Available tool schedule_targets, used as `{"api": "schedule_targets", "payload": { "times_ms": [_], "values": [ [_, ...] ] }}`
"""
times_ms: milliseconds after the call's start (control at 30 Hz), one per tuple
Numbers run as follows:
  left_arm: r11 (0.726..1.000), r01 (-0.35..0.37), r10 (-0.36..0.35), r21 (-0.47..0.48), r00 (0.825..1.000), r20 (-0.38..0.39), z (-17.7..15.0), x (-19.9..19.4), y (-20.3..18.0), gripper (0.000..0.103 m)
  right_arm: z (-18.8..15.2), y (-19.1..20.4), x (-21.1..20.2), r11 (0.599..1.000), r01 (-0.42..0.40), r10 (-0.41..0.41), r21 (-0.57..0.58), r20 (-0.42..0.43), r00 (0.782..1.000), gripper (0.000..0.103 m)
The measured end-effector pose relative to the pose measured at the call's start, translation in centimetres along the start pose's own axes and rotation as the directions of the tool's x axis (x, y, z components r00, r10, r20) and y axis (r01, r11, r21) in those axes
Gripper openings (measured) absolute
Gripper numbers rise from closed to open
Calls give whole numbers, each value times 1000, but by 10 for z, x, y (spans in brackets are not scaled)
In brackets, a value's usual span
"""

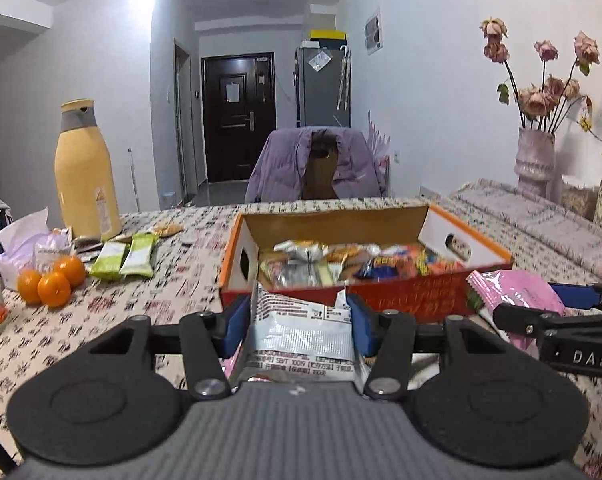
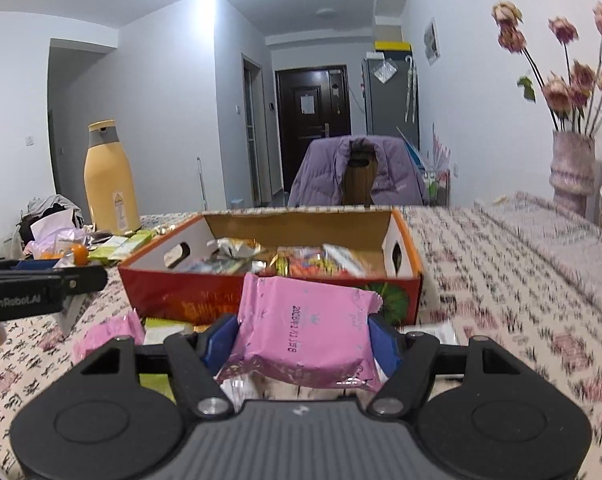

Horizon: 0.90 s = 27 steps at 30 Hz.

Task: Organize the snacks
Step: 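Carry both packets into the cardboard box and open both grippers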

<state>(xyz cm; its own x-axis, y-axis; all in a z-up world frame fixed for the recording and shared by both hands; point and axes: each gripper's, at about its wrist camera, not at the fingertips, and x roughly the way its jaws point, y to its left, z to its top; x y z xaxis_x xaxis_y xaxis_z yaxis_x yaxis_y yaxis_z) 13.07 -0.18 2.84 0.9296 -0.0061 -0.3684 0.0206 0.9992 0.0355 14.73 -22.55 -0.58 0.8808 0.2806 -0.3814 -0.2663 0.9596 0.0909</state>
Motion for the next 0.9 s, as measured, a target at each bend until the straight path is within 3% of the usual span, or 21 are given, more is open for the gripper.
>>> {"api": "schedule_targets", "payload": {
  "times_ms": [467, 900],
  "values": [
    [999, 0, 2, -32, 998, 68, 55, 39, -13, 53, 60, 5, 41, 999, 9, -5, -45, 91, 996, 70],
    [995, -20, 26, -102, 998, 56, 89, 101, -11, 53, 96, -8, 108, 999, 19, -17, -34, 68, 998, 70]
  ]
}}
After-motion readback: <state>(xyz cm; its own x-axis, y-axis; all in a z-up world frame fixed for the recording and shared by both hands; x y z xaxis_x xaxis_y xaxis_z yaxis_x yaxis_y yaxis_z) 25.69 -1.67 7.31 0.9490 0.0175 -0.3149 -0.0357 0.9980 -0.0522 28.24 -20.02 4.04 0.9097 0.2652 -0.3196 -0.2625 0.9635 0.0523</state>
